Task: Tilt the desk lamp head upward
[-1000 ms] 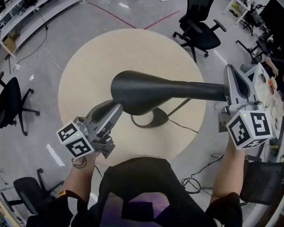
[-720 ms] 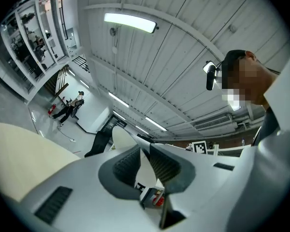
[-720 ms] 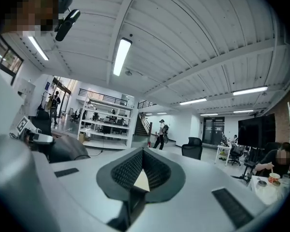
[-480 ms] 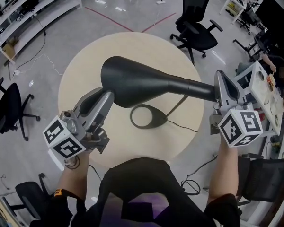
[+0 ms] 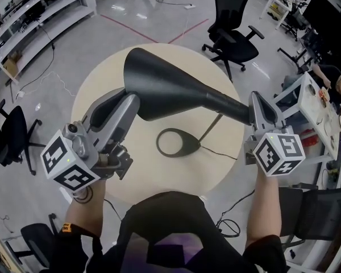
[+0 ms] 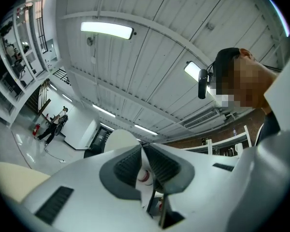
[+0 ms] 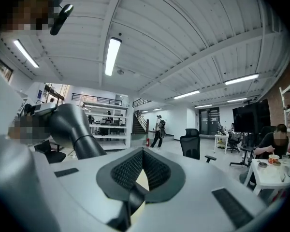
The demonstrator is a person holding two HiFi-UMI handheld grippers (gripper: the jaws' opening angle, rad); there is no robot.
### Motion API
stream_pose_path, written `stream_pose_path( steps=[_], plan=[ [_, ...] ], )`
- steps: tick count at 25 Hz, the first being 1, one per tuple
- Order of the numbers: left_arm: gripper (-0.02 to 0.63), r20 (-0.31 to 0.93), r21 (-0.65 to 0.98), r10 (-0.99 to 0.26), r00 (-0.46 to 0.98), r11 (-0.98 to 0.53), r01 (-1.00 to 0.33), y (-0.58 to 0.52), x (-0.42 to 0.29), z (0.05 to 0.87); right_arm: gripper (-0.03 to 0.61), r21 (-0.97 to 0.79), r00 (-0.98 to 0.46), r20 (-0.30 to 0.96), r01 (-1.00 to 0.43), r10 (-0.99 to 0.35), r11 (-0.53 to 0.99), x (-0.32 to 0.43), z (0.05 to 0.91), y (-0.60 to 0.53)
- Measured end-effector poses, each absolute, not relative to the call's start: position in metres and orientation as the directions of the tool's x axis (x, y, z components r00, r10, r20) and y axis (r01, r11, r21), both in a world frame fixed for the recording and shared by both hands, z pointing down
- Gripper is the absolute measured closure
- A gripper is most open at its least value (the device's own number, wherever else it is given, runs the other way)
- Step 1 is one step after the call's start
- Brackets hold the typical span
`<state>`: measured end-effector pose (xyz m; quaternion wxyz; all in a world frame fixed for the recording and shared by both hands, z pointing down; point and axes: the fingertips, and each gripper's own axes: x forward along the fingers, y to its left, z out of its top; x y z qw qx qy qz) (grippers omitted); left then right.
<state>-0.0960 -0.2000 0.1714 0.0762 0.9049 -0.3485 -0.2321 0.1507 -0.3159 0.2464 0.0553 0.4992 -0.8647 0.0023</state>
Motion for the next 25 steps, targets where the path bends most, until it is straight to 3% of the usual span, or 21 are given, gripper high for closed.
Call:
stream_pose_path(
  steps=[14,25],
  plan=[
    [0.524,-0.397,0.189,-0.578,0.713,-0.812,-0.553,-0.204,-0.042,0.101,0.569,0.048,-0.478,0.175,-0.869,-0.861,0.493,0.155,0.278,-0.31],
    [0.528,-0.42,0.18,-0.556,0.717,-0.826,-0.535,-0.206,-0.026,0.09,0.569,0.059,-0.472,0.185,-0.87,-0.862,0.49,0.154,0.283,-0.31]
  ],
)
